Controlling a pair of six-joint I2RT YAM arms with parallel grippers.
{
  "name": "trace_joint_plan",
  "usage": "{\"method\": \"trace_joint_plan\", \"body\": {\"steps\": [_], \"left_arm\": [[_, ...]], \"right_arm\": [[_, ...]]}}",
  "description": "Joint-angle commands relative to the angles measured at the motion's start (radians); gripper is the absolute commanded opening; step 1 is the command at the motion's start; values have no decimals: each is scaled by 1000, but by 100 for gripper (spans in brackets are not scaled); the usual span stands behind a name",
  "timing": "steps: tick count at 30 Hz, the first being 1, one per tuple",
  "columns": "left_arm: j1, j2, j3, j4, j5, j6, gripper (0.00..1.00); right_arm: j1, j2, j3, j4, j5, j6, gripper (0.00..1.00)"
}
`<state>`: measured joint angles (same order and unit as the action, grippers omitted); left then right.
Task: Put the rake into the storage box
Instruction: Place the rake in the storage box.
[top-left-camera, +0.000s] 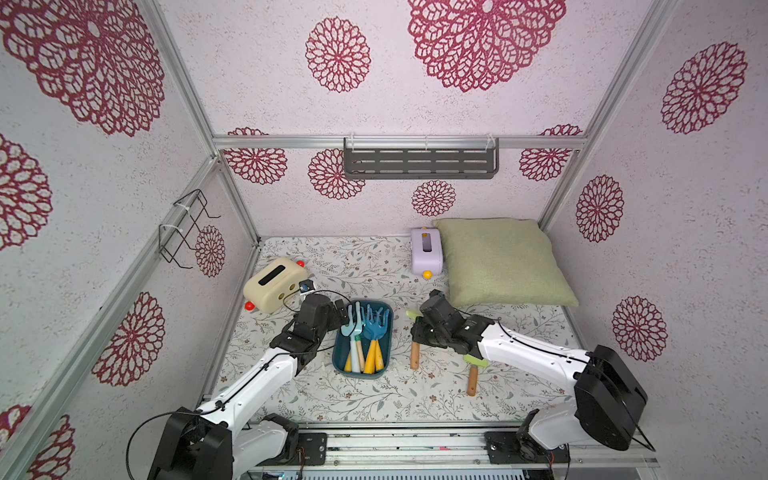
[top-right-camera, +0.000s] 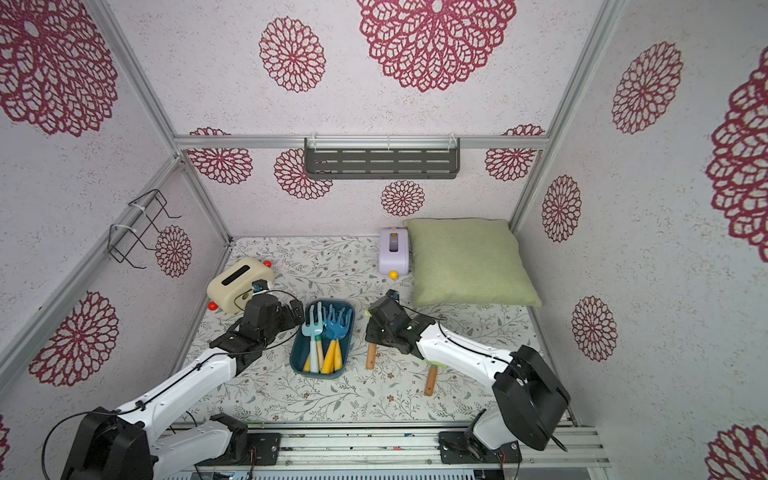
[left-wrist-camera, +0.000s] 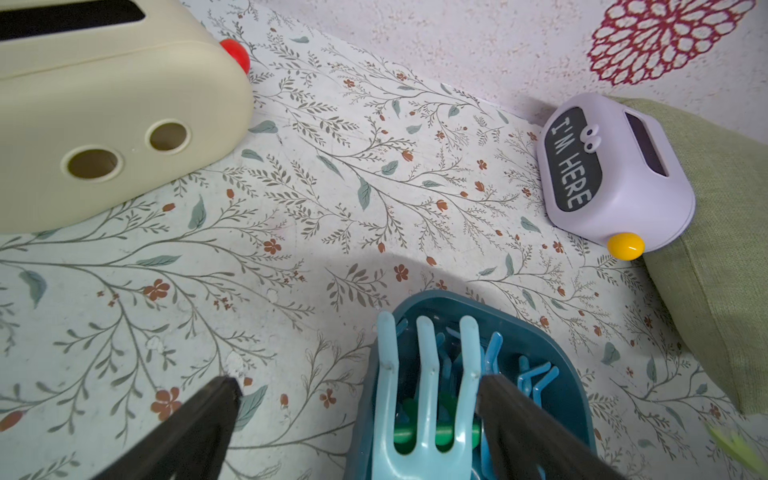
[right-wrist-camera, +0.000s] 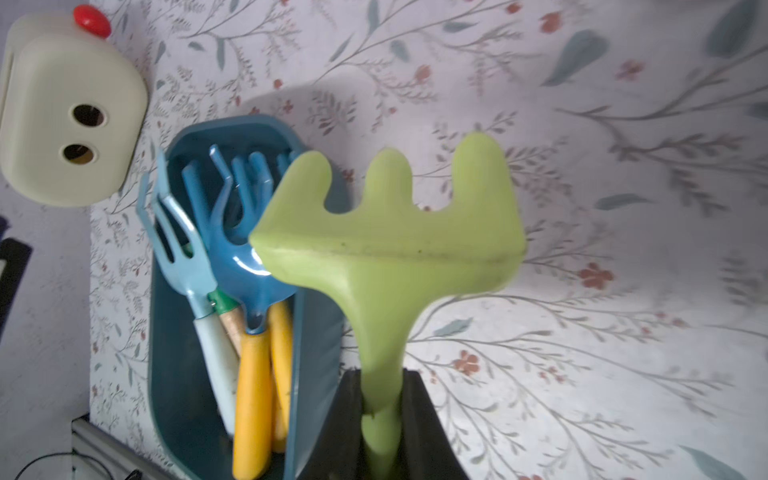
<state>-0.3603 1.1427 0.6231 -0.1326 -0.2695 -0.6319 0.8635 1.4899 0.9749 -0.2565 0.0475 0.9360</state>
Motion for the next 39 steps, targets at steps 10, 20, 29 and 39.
{"method": "trace_joint_plan", "body": {"steps": [10,20,29,39], "left_arm": [[27,-49,-20,13,43,-23,97],[26,-63,-25,13,49,-24,97],[27,-63,-26,18,55,-25,97],[26,-67,-29,19,56,-23,97]], "right_arm": [[73,197,194,95,-102,28,0],[114,247,231,120,-120,64,0],[131,277,200,160,-124,108,0],[128,249,205,127,-75,86,50]]}}
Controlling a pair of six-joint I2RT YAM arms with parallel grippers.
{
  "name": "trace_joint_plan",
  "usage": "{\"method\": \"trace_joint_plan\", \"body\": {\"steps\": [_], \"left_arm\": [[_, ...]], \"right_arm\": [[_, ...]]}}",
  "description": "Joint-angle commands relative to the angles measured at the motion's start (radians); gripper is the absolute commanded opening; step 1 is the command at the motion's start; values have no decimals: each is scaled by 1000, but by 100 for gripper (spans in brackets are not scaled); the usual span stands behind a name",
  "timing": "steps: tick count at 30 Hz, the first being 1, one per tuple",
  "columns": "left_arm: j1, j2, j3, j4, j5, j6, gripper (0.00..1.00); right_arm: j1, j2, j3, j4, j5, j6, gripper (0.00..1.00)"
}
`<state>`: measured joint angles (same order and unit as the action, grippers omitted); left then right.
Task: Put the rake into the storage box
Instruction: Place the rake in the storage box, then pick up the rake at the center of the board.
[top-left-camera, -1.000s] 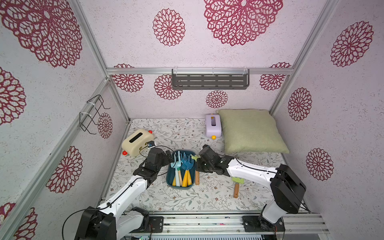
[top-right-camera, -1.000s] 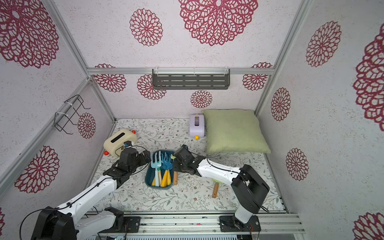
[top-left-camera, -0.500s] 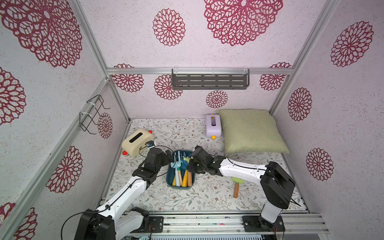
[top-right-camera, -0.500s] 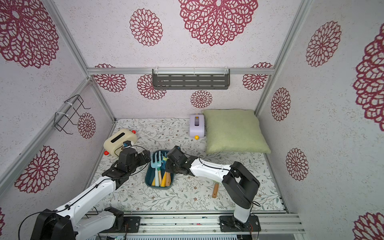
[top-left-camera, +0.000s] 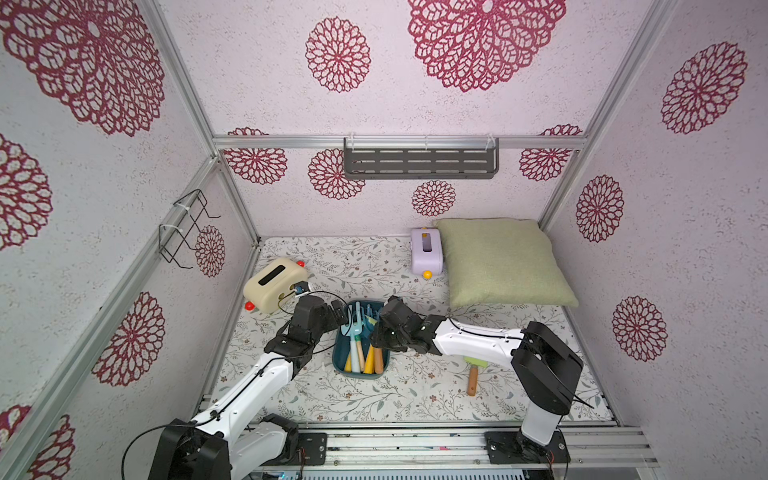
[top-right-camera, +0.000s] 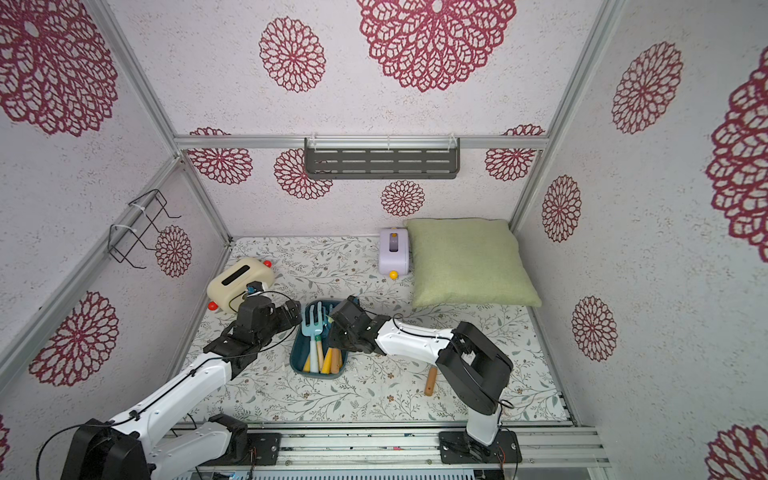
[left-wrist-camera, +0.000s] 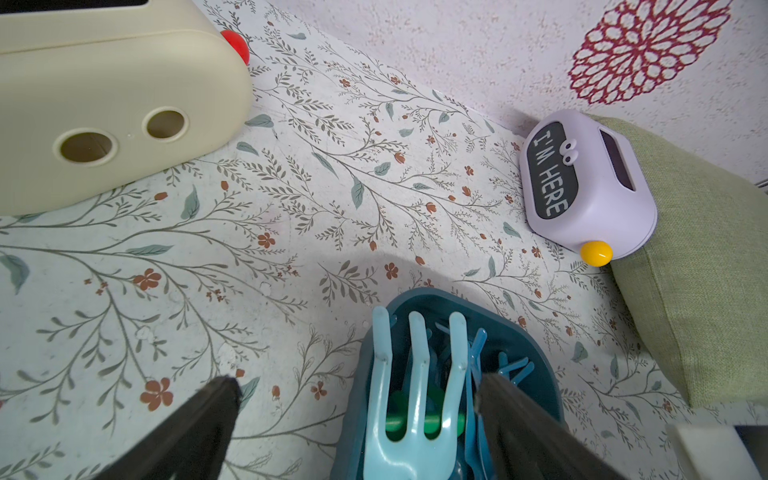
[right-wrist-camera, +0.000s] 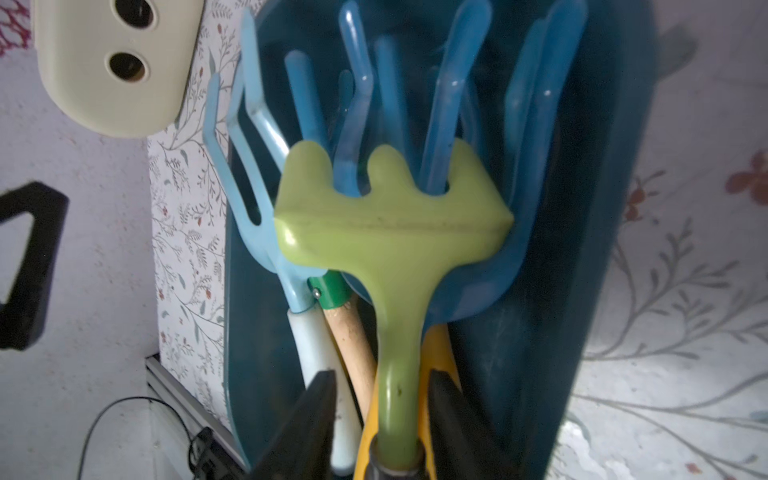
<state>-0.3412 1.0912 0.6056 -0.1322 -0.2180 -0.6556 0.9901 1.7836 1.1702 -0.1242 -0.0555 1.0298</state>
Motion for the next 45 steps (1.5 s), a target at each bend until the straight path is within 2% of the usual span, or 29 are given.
{"method": "trace_joint_plan", "body": {"steps": [1,15,17,19,21,28,37,45], "left_arm": [[8,-15,-12,20,5,1,97],[8,-19,-20,41,31,0,97],[8,-21,-23,46,36,4,97],[5,-21,-26,56,43,7,97],[6,-17,-30,71,56,11,97],[-14,65,-11,103,102,-28,97],[-238,212,203,-40,60,-56,97],[-431,351,394,-136,47,-103,97]], "right_arm": [[1,-52,9,-11,35,-14,53],[2,-186,-63,7,82,-76,55],[1,-229,-88,15,105,-111,61],[-3,-288,-132,33,129,-138,76],[-15,-364,-189,40,166,-155,97],[-111,-651,-406,7,215,-155,99],[-319,-1039,-626,-121,209,-215,99],[-467,-1090,-670,-245,258,-253,99]]}}
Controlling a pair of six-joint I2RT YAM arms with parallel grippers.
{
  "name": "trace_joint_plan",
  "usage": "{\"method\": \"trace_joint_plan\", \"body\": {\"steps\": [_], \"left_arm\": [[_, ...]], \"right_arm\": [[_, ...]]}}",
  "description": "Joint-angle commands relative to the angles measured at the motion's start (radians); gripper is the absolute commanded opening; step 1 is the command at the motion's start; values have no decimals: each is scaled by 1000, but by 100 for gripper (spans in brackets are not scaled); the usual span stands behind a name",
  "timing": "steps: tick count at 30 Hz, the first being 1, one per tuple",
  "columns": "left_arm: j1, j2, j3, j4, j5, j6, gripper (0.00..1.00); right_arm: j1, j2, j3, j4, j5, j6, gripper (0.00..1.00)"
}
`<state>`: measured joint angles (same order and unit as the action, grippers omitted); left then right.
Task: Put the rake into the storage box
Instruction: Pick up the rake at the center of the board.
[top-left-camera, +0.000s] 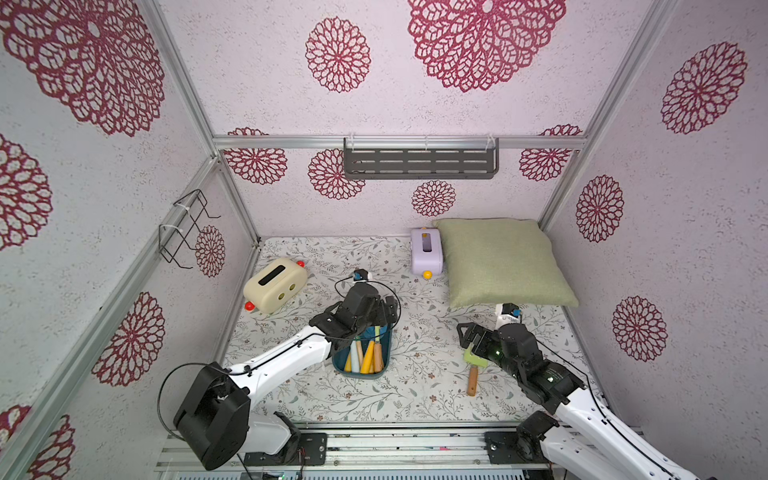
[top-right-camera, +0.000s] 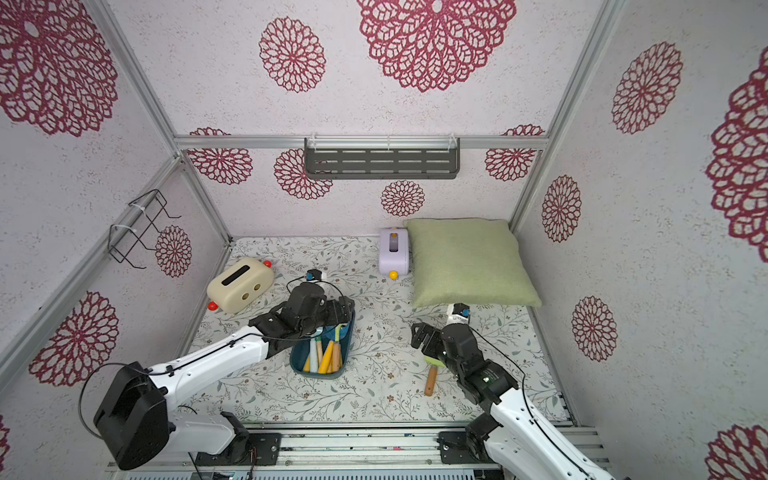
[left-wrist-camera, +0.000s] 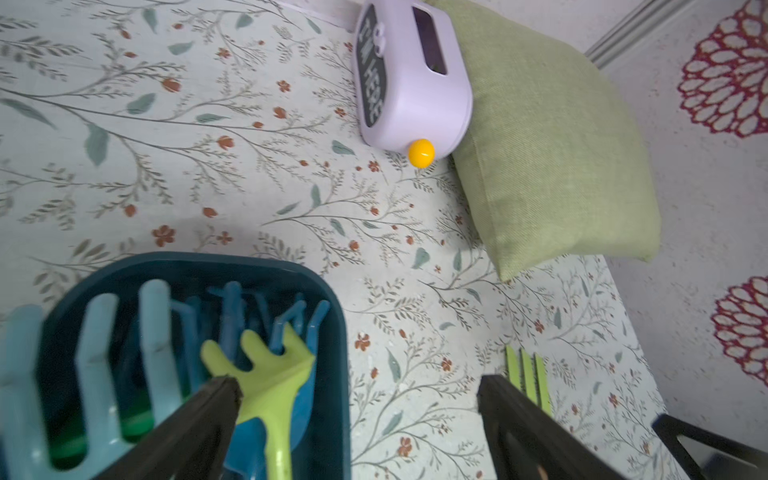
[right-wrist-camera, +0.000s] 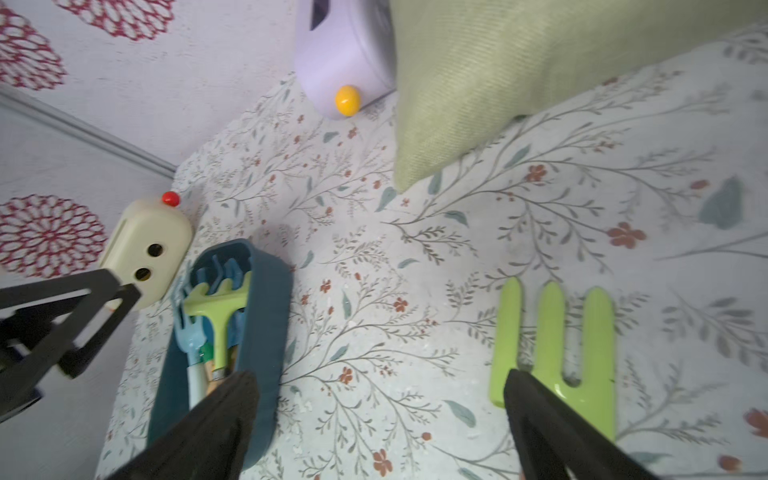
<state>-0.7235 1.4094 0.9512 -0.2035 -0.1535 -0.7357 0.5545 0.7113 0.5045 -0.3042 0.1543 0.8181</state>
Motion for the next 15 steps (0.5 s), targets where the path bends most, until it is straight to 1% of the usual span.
{"method": "trace_joint_plan", "body": {"steps": [1,3,6,11,13,15], "left_arm": [[-72,50,74,-85,-28,-30,97],[-113,82,125,-128,-40,-40,97],[-180,139,206,-193,-62,-55,97],[-262,247,326,-267,-97,-75,98],[-286,294,366,-283,-90,-90,100],[-315,343,412,-306,-78,-108,99]], "right_arm": [[-44,-29,-10,-79,73,-36,99],[-60,-60,-15,-110,125,-22,99],[-65,-116,-9,-200,279,58,99],[-64,-152,26,-321,427,144,99],[-64,-156,43,-403,499,218,99],[-66,-157,63,-480,563,294,99]]}}
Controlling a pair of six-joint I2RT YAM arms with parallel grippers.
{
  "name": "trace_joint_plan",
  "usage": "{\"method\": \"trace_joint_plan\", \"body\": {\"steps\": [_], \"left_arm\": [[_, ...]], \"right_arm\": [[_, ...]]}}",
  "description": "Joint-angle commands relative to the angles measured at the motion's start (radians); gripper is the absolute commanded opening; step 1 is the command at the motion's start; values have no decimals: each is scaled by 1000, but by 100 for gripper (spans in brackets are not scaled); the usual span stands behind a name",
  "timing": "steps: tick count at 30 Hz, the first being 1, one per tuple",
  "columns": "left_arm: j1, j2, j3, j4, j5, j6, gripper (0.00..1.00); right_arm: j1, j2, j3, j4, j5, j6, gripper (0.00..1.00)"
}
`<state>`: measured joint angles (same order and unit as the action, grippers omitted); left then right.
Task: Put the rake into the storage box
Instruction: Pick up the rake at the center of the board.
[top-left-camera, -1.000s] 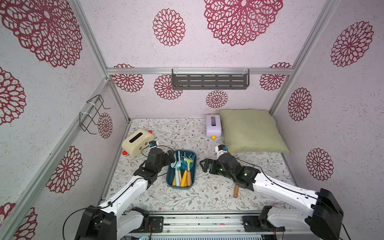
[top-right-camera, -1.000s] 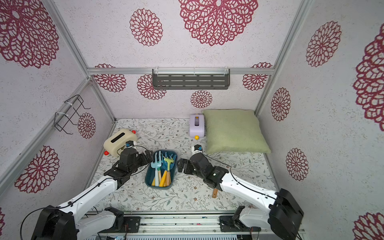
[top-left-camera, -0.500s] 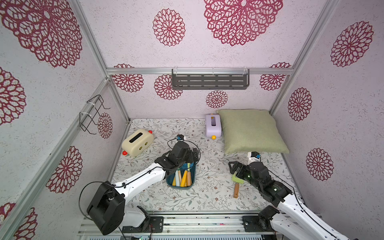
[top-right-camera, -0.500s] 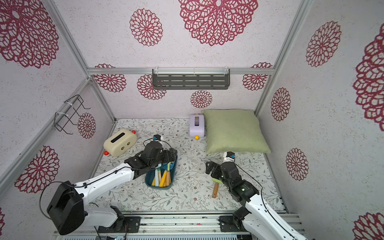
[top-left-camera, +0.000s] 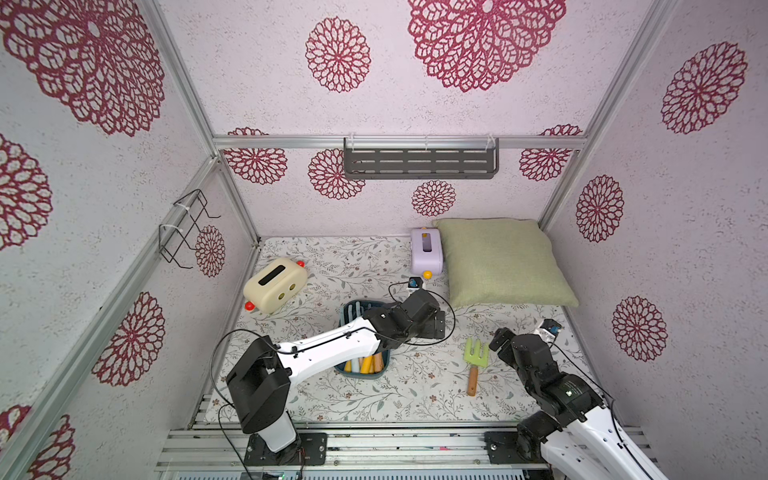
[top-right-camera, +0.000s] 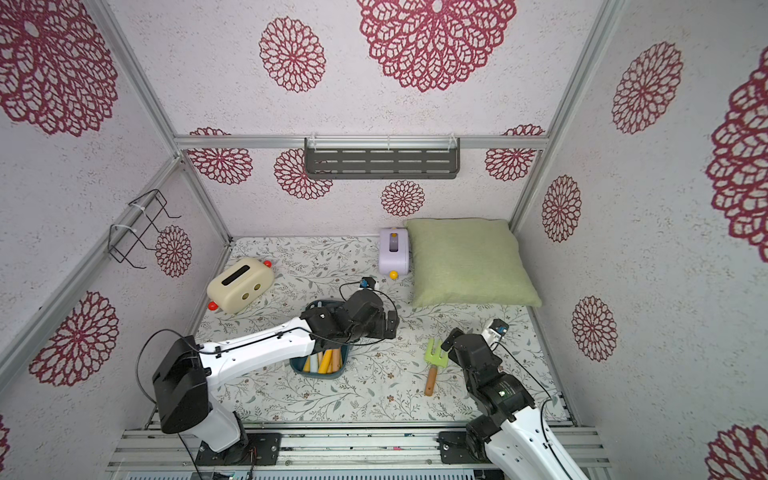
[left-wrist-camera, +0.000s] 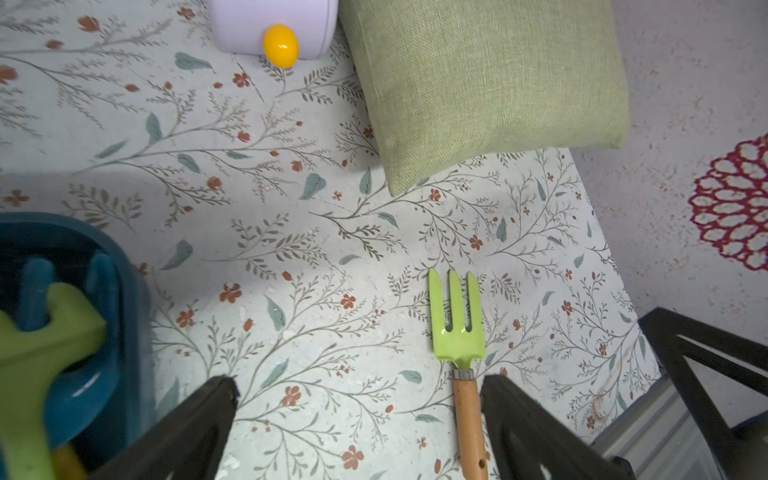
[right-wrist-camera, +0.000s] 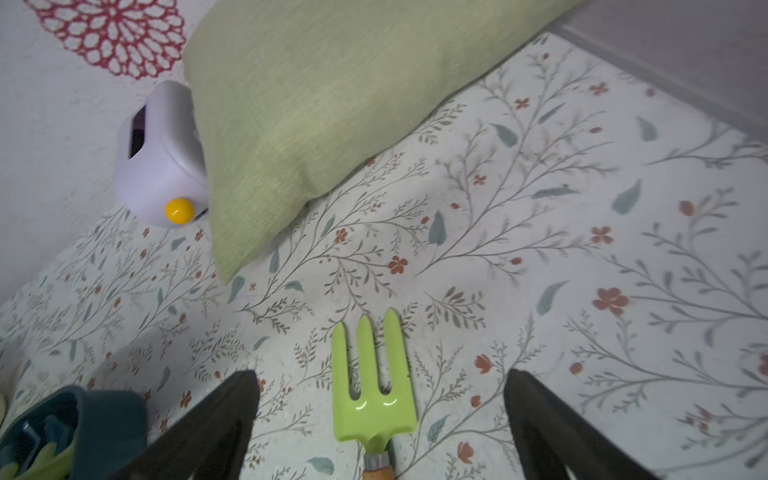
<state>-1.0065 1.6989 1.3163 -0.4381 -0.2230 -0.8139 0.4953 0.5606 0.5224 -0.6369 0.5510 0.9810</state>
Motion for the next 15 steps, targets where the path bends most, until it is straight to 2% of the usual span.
{"method": "trace_joint_plan", "body": {"steps": [1,8,15], "left_arm": [[-43,75,65,-76,-1,-36,98],[-133,238,216,-131,37,-47,93],[-201,410,368,-214,2,-33,84]], "right_arm": [[-6,-7,52,-182,190,166,99],[-6,-34,65,-265,241,267,99],[-6,-79,100,-320,283,315,99]]}}
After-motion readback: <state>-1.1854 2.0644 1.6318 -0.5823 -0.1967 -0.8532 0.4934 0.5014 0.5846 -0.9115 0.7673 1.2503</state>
